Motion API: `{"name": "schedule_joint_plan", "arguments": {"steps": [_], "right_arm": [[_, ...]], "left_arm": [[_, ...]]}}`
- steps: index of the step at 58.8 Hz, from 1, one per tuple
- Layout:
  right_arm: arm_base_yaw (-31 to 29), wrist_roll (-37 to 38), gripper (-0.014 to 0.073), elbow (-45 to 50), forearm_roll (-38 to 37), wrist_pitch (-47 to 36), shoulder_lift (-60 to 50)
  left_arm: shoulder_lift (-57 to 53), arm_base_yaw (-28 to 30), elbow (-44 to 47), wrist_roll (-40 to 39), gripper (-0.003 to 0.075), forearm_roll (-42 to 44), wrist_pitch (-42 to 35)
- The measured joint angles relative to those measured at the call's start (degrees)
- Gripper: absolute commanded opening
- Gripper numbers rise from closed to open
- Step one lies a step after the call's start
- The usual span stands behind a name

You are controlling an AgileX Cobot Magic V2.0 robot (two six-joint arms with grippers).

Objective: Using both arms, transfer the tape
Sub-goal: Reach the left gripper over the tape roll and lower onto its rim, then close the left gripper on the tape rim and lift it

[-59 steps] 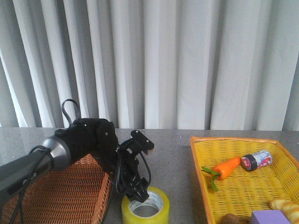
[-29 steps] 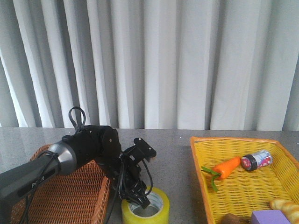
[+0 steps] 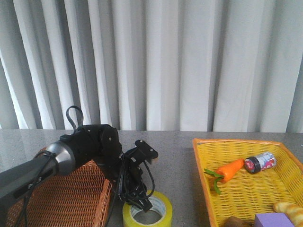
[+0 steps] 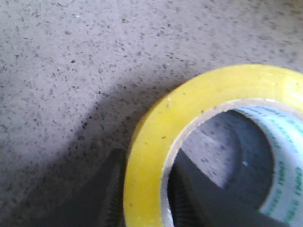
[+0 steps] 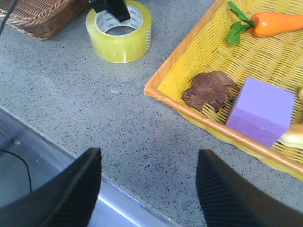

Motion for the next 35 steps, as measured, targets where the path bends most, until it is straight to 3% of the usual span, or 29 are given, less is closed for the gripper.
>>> {"name": "schedule_joint_plan", "arguments": {"steps": [35], "right_arm": [[0.0, 0.0, 0.0435, 0.0, 0.0, 0.0, 0.0]], "left_arm": [[-18.7, 0.0, 0.0, -5.7, 0.0193, 0.3, 6.0]]}}
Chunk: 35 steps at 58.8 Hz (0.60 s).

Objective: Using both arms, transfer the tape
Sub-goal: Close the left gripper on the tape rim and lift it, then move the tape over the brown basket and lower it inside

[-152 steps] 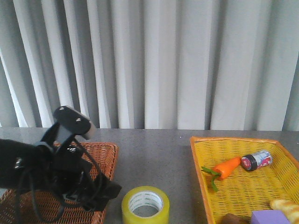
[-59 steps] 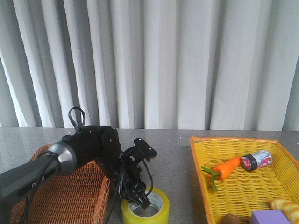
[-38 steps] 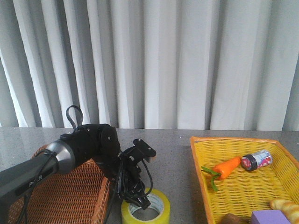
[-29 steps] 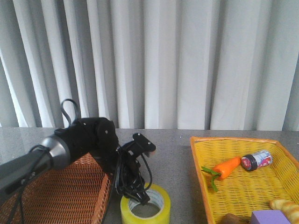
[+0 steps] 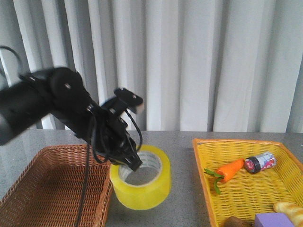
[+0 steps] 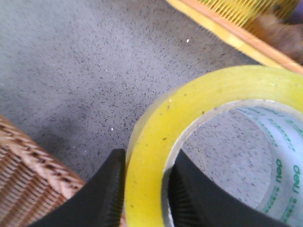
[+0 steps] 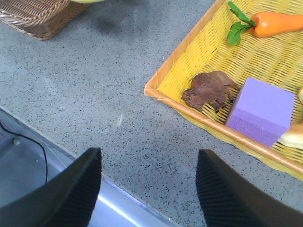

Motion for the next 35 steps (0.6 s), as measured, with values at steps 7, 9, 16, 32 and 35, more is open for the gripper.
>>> {"name": "schedule_joint_plan", "arguments": {"steps": [7, 9, 16, 32, 35], "right_arm": [[0.0, 0.0, 0.0435, 0.0, 0.0, 0.0, 0.0], [0.0, 0.0, 0.0435, 0.0, 0.0, 0.0, 0.0], [0.0, 0.0, 0.0435, 0.0, 0.0, 0.0, 0.0], [0.0, 0.0, 0.0435, 0.0, 0.0, 0.0, 0.0], [0.0, 0.0, 0.0435, 0.0, 0.0, 0.0, 0.0]], "left_arm": [[-4.4, 0.0, 0.0, -1.5, 0.0193, 2.2, 1.8], [-5.7, 0.0, 0.0, -2.6, 0.0193, 3.8, 2.2], [-8.8, 0.0, 0.0, -6.8, 0.0193, 9.8, 3.1], [-10.5, 3.4, 0.8, -11.6, 0.0193, 16.1, 4.0], [-10.5, 5.3, 1.8, -11.8, 0.0193, 15.5, 3.5]]}}
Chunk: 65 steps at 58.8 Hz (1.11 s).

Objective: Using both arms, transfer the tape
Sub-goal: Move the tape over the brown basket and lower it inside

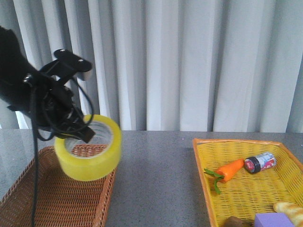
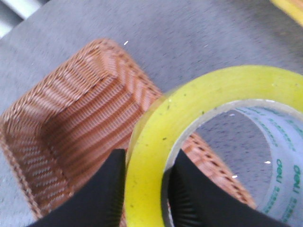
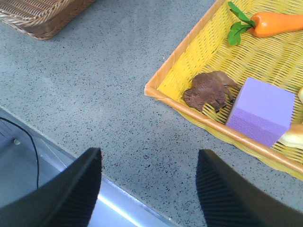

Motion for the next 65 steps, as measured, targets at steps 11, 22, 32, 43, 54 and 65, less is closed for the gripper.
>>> {"name": "schedule_joint_plan", "arguments": {"steps": [11, 22, 32, 43, 54, 65], "right_arm": [[0.0, 0.0, 0.0435, 0.0, 0.0, 0.0, 0.0], [0.0, 0.0, 0.0435, 0.0, 0.0, 0.0, 0.0], [0.0, 0.0, 0.0435, 0.0, 0.0, 0.0, 0.0], [0.0, 0.0, 0.0435, 0.0, 0.0, 0.0, 0.0], [0.0, 0.0, 0.0435, 0.0, 0.0, 0.0, 0.0], [0.0, 0.0, 0.0435, 0.0, 0.0, 0.0, 0.0]], "left_arm": [[0.0, 7.5, 8.0, -0.1, 0.0193, -1.2, -6.0], [0.2, 11.8, 19.7, -0.1, 0.0193, -1.5, -16.2], [3.6, 12.7, 24.5, -0.2, 0.0193, -1.6, -21.3], [9.1, 12.7, 24.9, -0.2, 0.0198, -2.2, -23.0], [10.5, 12.7, 24.9, -0.2, 0.0338, -2.3, -23.9], [9.6, 12.7, 24.7, -0.3, 0.0531, -2.5, -23.8]]}}
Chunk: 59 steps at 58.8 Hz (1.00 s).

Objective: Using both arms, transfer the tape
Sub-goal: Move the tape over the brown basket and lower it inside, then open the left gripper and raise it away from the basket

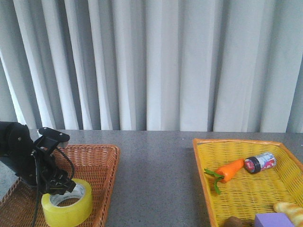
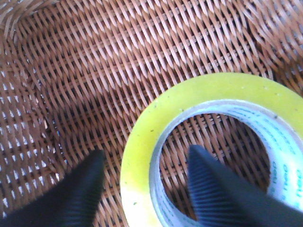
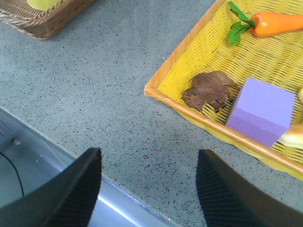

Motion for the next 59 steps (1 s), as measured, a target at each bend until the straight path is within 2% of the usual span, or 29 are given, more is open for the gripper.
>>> {"name": "schedule_joint_plan", "arguments": {"steps": [9, 30, 38, 59], "right_arm": [[0.0, 0.0, 0.0435, 0.0, 0.0, 0.0, 0.0], [0.0, 0.0, 0.0435, 0.0, 0.0, 0.0, 0.0], [0.0, 0.0, 0.0435, 0.0, 0.0, 0.0, 0.0], [0.0, 0.0, 0.0435, 0.0, 0.0, 0.0, 0.0]], "left_arm": [[-4.0, 0.0, 0.0, 0.0, 0.0557, -0.2, 0.8], [-23.8, 0.0, 0.5, 0.0, 0.0556, -4.4, 4.3], [-33.9, 0.0, 6.4, 0.0, 0.0556, -4.7, 3.8], [-61.5, 0.0, 29.9, -0.1, 0.0556, -4.9, 0.1]]}}
